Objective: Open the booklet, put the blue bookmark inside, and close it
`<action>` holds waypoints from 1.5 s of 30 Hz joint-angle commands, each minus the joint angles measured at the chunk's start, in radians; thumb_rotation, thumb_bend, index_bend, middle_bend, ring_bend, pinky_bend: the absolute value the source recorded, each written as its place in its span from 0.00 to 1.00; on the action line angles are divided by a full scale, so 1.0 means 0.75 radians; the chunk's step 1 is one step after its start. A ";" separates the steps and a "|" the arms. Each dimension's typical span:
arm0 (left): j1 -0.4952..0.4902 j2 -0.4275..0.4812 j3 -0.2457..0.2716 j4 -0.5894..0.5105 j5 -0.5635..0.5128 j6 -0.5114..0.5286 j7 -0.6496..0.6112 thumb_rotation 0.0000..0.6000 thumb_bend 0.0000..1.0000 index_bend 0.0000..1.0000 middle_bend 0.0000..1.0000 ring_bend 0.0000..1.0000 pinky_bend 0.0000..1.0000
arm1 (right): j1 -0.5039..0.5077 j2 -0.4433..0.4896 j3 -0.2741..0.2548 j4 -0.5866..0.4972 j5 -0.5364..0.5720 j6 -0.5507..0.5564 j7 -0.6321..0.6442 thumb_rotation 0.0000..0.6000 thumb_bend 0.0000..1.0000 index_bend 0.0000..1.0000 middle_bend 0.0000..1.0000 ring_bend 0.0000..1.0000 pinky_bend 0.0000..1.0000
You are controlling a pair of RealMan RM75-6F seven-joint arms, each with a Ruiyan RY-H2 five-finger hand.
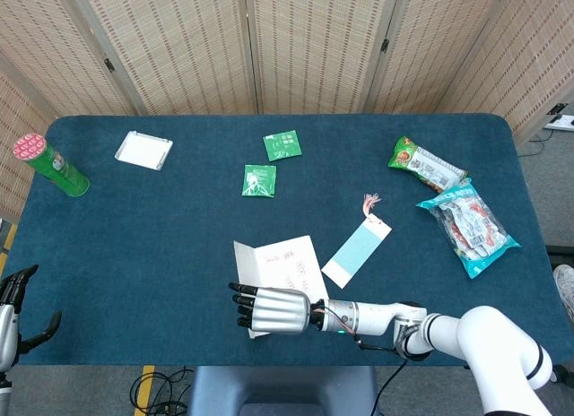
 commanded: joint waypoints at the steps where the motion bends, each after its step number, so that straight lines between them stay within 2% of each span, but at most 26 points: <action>1: 0.001 0.001 0.000 0.002 0.003 0.002 -0.002 1.00 0.34 0.14 0.17 0.14 0.23 | 0.011 -0.028 0.022 -0.031 0.068 -0.090 -0.015 1.00 0.22 0.24 0.23 0.19 0.20; 3: 0.002 0.002 -0.001 0.003 0.003 0.004 -0.003 1.00 0.34 0.14 0.17 0.14 0.23 | 0.014 -0.033 0.036 -0.063 0.113 -0.151 -0.039 1.00 0.16 0.08 0.12 0.13 0.17; 5: 0.004 0.002 -0.002 0.004 0.002 0.006 -0.004 1.00 0.34 0.14 0.17 0.14 0.23 | 0.011 -0.033 0.055 -0.107 0.157 -0.193 -0.064 1.00 0.10 0.00 0.02 0.05 0.15; 7: 0.005 0.001 -0.001 0.005 0.000 0.005 -0.002 1.00 0.34 0.14 0.17 0.14 0.23 | 0.006 -0.030 0.069 -0.153 0.192 -0.215 -0.076 1.00 0.06 0.00 0.00 0.01 0.13; 12: 0.003 0.002 0.001 0.002 0.004 0.001 0.010 1.00 0.34 0.14 0.17 0.14 0.23 | 0.008 -0.016 0.089 -0.224 0.253 -0.282 -0.120 1.00 0.02 0.00 0.00 0.00 0.12; 20: 0.007 0.006 0.000 -0.001 0.011 0.009 0.001 1.00 0.34 0.14 0.17 0.14 0.23 | 0.052 -0.103 0.124 -0.198 0.319 -0.395 -0.163 1.00 0.00 0.00 0.00 0.00 0.12; 39: 0.021 0.013 0.014 -0.002 0.024 0.013 -0.006 1.00 0.34 0.14 0.17 0.14 0.23 | 0.046 -0.250 0.036 -0.036 0.361 -0.499 -0.183 1.00 0.00 0.00 0.00 0.00 0.12; 45: 0.022 0.015 0.013 -0.010 0.027 0.017 -0.002 1.00 0.34 0.14 0.17 0.14 0.23 | 0.019 -0.221 0.052 -0.024 0.376 -0.437 -0.167 1.00 0.00 0.00 0.00 0.00 0.12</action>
